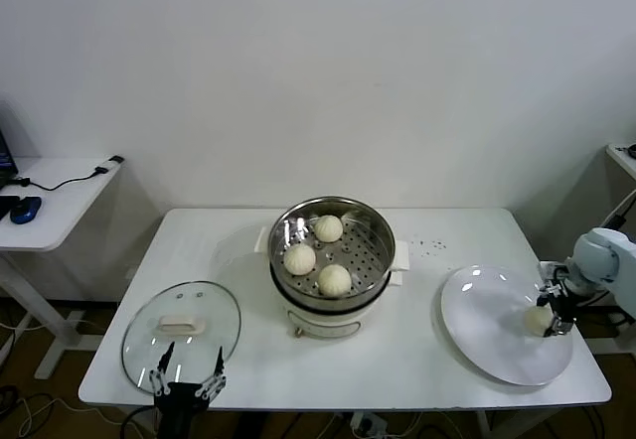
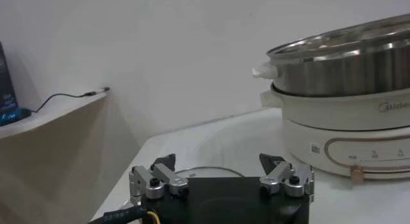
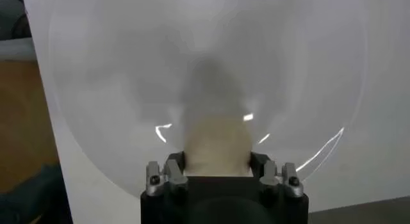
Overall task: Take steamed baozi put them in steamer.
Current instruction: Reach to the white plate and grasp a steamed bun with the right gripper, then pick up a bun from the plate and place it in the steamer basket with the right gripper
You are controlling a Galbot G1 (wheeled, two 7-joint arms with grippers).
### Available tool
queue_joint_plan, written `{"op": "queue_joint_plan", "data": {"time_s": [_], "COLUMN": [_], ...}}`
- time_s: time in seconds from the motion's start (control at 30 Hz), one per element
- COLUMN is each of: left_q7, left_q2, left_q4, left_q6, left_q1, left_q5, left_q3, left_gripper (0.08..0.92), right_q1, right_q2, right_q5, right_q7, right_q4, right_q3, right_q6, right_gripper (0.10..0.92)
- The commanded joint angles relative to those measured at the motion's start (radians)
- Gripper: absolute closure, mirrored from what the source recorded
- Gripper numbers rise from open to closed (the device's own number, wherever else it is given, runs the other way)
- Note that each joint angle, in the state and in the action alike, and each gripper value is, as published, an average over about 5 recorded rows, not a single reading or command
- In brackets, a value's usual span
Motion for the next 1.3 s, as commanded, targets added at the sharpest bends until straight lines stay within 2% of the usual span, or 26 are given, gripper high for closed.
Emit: {"op": "queue_joint_plan", "data": {"time_s": [0.03, 0.3, 0.47, 0.73, 1.03, 1.3], "left_q7": [-0.001, -0.002, 0.000, 0.003, 0.018, 0.022], "left_q2": [0.000, 0.002, 0.005, 0.012, 0.024, 0.035], "left_q4": [-0.001, -0.001, -0.003, -0.006, -0.009, 0.000], "left_q6": [0.000, -0.001, -0.001, 0.000, -0.005, -0.012], "left_q1": [0.003, 0.009, 0.013, 0.008, 0.006, -0.008], "left_q5": [0.003, -0.002, -0.012, -0.037, -0.045, -0.051], "left_q3": [0.000, 0.007, 0.019, 0.040, 0.053, 0.060], "left_gripper": [0.177, 0.177, 0.177, 0.177, 0.177, 0.177], "right_q1": [-0.012, 0.099, 0.366, 0.779, 0.914, 0.912], "right_q2": [0.002, -0.020, 0.012, 0.234, 0.494, 0.645], "right_q5": [0.010, 0.114, 0.259, 0.592, 0.869, 0.952], "right_q7": [-0.003, 0.000, -0.010, 0.004, 0.030, 0.062], "right_q4": [-0.009, 0.029, 0.059, 0.057, 0.066, 0.130], "right_q3": [0.019, -0.048, -0.223, -0.550, -0.668, -0.742], "right_q6": [0.005, -0.008, -0.039, -0.098, -0.157, -0.190], "right_gripper": [0.398, 0.414, 0.414, 0.414, 0.414, 0.414]}}
